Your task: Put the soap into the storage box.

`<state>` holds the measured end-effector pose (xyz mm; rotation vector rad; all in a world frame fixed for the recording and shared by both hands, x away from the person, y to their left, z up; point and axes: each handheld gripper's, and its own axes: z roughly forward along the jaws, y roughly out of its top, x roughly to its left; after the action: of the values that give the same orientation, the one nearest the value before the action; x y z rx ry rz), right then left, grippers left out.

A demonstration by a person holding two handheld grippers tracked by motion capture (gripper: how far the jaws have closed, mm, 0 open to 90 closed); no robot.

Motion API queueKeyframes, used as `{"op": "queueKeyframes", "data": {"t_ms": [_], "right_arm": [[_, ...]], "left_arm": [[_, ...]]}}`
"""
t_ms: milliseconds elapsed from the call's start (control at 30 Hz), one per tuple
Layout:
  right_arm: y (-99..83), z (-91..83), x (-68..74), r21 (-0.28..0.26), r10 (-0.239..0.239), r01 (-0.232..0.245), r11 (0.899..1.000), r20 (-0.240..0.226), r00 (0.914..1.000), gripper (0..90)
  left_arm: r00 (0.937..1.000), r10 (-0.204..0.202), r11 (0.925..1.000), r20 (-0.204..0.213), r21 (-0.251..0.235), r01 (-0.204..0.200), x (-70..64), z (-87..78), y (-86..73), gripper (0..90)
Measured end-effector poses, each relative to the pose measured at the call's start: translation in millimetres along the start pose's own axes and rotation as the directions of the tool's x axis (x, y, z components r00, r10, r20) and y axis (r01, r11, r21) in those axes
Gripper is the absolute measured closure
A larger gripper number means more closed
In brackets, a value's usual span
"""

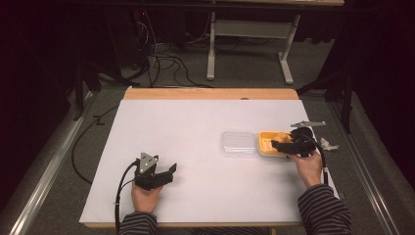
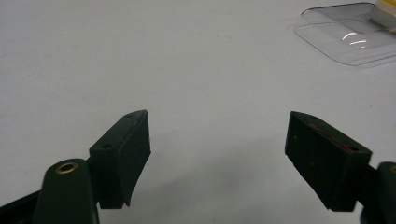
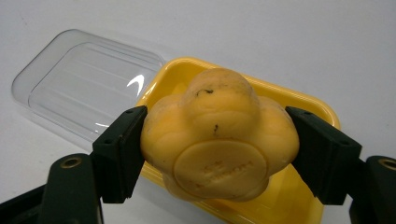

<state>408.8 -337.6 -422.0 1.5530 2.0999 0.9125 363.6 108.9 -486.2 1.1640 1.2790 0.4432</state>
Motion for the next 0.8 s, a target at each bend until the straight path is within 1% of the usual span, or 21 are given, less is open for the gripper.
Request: {"op": "queueKeyframes", "data": {"t_ms": [167,500,733,800], "right_arm": [[3.3,4.5,-0.3,0.018,-0.002,0.002,1.0,-0.001,1.0,25.8],[3.6,16.3,-6.0,0.065,0.027,-0.027,0.998,-0.004,0.9996,25.7],[2.5,22.3,-8.5,0.081,0.031,-0.031,0.996,0.006,0.9995,25.6],[2.1,24.1,-8.2,0.086,0.025,-0.026,0.996,0.018,0.9995,25.5]], "left_arm": [[1.0,0.004,1.0,-0.001,0.001,-0.004,0.1,0.0,-0.1,23.1],[1.0,0.007,1.0,-0.001,-0.004,-0.007,-0.8,0.0,-0.6,23.1],[0.9999,0.012,0.9999,-0.001,-0.002,-0.012,-1.0,0.1,-1.0,23.1],[1.0,0.01,1.0,-0.002,-0.001,-0.01,-1.0,0.1,-0.8,23.0]]}}
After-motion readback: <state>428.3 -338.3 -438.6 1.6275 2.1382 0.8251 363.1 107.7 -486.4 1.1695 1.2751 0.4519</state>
